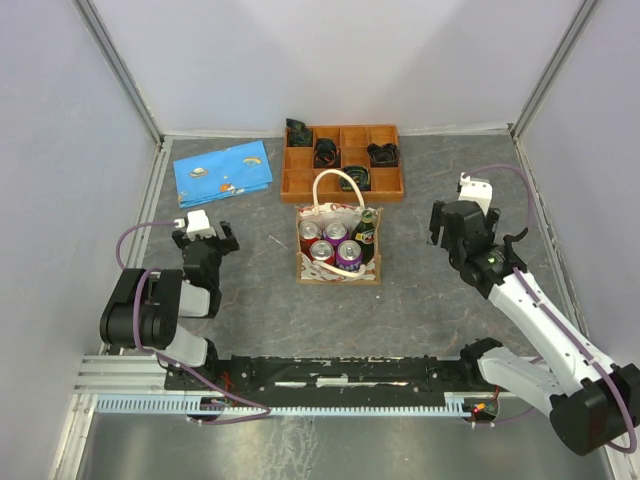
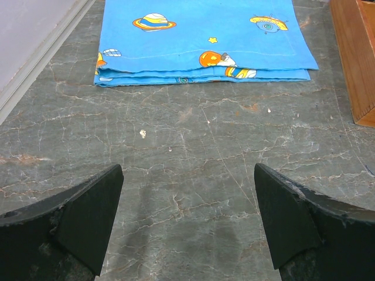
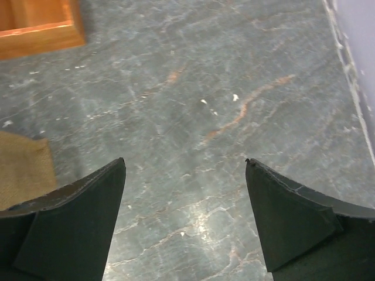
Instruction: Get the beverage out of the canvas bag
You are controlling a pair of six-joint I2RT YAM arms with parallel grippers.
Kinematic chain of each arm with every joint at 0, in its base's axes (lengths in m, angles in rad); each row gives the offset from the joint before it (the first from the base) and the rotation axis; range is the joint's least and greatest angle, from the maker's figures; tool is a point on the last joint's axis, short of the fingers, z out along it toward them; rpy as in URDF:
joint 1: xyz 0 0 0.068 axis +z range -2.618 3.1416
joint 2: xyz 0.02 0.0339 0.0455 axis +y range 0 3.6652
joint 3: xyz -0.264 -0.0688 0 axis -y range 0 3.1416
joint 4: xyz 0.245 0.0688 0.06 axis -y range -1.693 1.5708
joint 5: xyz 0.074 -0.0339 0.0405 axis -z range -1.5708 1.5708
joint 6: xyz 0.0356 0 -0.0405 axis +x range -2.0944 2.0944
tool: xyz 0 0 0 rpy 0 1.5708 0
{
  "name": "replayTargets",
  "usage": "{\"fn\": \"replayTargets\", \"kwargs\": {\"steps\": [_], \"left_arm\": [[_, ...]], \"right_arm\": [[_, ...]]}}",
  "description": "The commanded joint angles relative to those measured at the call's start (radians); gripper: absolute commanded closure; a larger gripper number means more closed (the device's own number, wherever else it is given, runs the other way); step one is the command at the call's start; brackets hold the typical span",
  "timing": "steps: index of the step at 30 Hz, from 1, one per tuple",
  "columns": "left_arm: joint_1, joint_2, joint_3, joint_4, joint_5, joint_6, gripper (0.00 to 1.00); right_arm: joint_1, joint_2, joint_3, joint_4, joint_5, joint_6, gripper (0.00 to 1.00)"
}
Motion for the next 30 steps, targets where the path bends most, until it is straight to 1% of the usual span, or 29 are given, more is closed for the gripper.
{"fn": "replayTargets", "kwargs": {"steps": [1, 5, 9, 13, 17, 25, 30], "left_arm": [[0.002, 0.003, 0.022, 0.029, -0.010, 0.004, 0.01], [0.002, 0.003, 0.023, 0.029, -0.010, 0.004, 0.01], [0.002, 0.003, 0.024, 0.029, -0.011, 0.004, 0.01], [0.002, 0.004, 0.024, 0.028, -0.011, 0.004, 0.01], [0.002, 0.003, 0.024, 0.028, -0.010, 0.005, 0.01], [0.002, 0.003, 0.025, 0.028, -0.012, 0.004, 0.01], [0.002, 0.003, 0.024, 0.028, -0.010, 0.004, 0.01]], "right_arm": [[0.034, -0.040, 0.006, 0.092, -0.124, -0.039, 0.11], [0.081, -0.046, 0.028, 0.150, -0.220, -0.058, 0.18], [0.140, -0.022, 0.064, 0.194, -0.311, -0.079, 0.21], [0.213, 0.017, 0.076, 0.277, -0.408, -0.123, 0.22], [0.247, 0.069, 0.080, 0.353, -0.488, -0.148, 0.22], [0.271, 0.172, 0.122, 0.422, -0.551, -0.180, 0.23], [0.286, 0.232, 0.147, 0.440, -0.520, -0.221, 0.23]]}}
